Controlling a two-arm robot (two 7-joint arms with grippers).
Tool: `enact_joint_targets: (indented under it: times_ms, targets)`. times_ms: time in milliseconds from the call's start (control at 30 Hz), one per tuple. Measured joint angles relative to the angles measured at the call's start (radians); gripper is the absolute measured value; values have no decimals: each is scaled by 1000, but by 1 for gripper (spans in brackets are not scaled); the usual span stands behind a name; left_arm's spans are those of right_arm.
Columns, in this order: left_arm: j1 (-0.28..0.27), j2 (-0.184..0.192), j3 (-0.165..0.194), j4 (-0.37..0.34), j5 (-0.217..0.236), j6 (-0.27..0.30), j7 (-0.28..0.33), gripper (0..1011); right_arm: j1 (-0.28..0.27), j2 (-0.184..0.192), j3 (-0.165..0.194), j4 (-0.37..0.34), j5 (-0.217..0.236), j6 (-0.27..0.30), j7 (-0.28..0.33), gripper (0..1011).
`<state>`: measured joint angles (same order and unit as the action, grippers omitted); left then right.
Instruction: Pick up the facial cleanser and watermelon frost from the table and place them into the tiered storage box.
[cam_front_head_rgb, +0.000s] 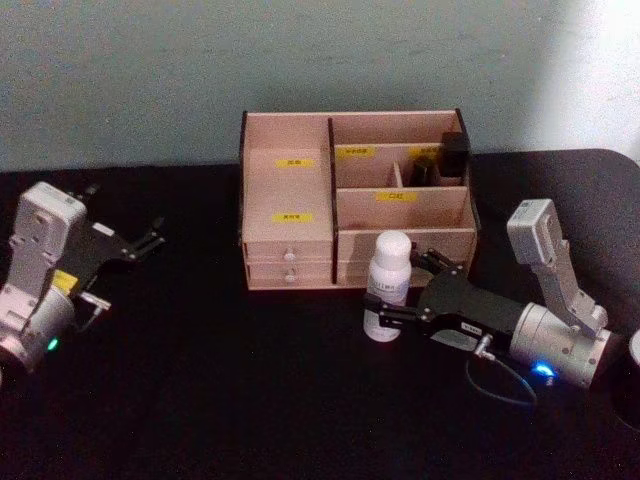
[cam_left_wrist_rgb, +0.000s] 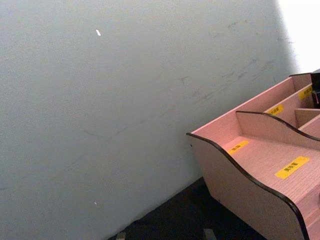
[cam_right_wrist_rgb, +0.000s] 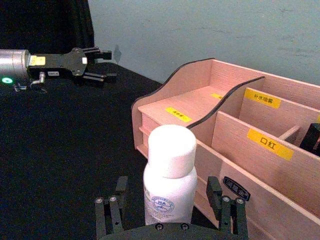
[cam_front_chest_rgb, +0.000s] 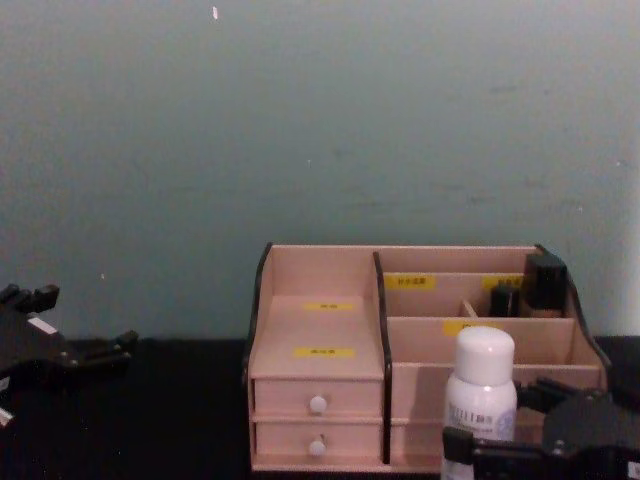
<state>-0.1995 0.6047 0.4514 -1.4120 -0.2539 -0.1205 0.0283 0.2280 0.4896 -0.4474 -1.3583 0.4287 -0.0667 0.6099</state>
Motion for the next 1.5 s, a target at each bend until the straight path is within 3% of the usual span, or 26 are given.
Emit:
enact_joint_targets:
  times_ms: [600,867,933,1100,1500]
  targets:
    - [0,0,0,0,0,0,0,1001,-2,2,2,-3,0,-1,-1,991]
    - [0,0,0,0,0,0,0,1001,-3,3,2,-4,0,-2,-2,836]
    - [0,0,0,0,0,0,0,1001,-3,3,2,-4,0,-2,-2,733]
    - [0,0,0,0,0,0,0,1001,-3,3,2,-5,0,-2,-2,604]
    - [0,0,0,0,0,0,0,1001,-4,3,2,-5,0,-2,-2,593]
